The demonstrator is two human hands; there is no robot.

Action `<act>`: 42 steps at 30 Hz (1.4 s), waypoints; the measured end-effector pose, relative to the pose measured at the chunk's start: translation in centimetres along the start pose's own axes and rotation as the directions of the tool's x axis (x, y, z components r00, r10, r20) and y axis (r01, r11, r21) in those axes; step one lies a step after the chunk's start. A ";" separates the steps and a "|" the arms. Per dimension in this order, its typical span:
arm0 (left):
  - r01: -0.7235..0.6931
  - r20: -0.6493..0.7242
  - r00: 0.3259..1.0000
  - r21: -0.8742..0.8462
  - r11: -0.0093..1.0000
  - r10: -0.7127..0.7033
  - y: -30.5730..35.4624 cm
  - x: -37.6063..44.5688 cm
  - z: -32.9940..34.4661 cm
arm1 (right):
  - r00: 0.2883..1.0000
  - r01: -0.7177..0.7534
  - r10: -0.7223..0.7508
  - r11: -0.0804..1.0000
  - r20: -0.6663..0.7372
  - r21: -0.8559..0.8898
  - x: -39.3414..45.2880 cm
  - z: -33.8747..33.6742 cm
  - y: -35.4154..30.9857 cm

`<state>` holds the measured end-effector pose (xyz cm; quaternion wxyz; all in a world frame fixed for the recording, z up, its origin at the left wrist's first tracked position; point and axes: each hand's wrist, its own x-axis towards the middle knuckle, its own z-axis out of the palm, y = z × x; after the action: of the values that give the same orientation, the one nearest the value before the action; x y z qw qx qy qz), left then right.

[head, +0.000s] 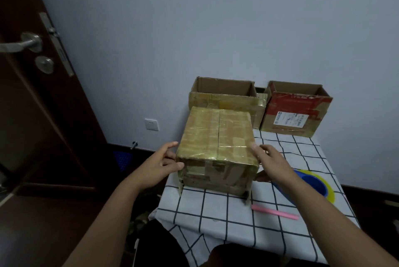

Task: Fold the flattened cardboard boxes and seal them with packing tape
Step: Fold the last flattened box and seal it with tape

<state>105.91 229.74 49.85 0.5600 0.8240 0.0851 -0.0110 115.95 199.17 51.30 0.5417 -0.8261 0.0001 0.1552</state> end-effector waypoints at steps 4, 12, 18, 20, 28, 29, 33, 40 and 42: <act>0.107 -0.168 0.978 -0.106 0.989 -0.124 2.5 0.6 1.4 | 0.988 0.009 -0.007 1.000 0.152 -0.013 0.0 0.4 -1.2; 0.032 -0.422 0.902 -0.133 0.991 -0.086 3.3 1.5 -0.1 | 0.978 0.172 -0.195 0.953 0.069 0.248 -4.1 3.2 0.6; 0.059 -0.568 0.808 -0.181 0.982 -0.153 1.5 1.0 2.6 | 0.975 0.216 -0.219 0.972 0.025 0.089 -5.2 6.3 3.3; 0.053 -0.666 0.720 -0.227 0.972 -0.195 1.4 0.3 3.8 | 0.976 0.218 -0.219 0.973 0.013 0.079 -5.2 6.3 3.4; 0.082 -0.616 0.703 -0.426 0.901 -0.355 4.4 -5.8 13.8 | 0.976 0.173 -0.141 0.964 -0.167 0.201 1.9 0.7 -0.5; 0.093 -0.577 0.739 -0.423 0.901 -0.348 4.5 -6.0 14.6 | 0.989 0.132 -0.118 0.977 -0.091 0.167 2.9 0.5 -0.8; 0.079 -0.549 0.772 -0.419 0.905 -0.322 5.5 -6.4 13.9 | 0.989 0.135 -0.136 0.990 -0.049 -0.027 2.4 0.6 -1.9; -0.034 -0.500 0.823 -0.517 0.855 -0.269 5.3 -5.0 5.4 | 0.943 0.313 -0.304 0.949 -0.138 0.043 -6.6 1.8 0.9; -0.013 -0.482 0.832 -0.509 0.860 -0.273 4.6 -3.5 4.4 | 0.942 0.299 -0.297 0.954 -0.156 -0.010 -7.2 3.1 2.5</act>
<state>103.50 223.61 52.82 0.7019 0.6148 0.2966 0.2035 107.85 199.67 49.83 0.5630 -0.8224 -0.0813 0.0065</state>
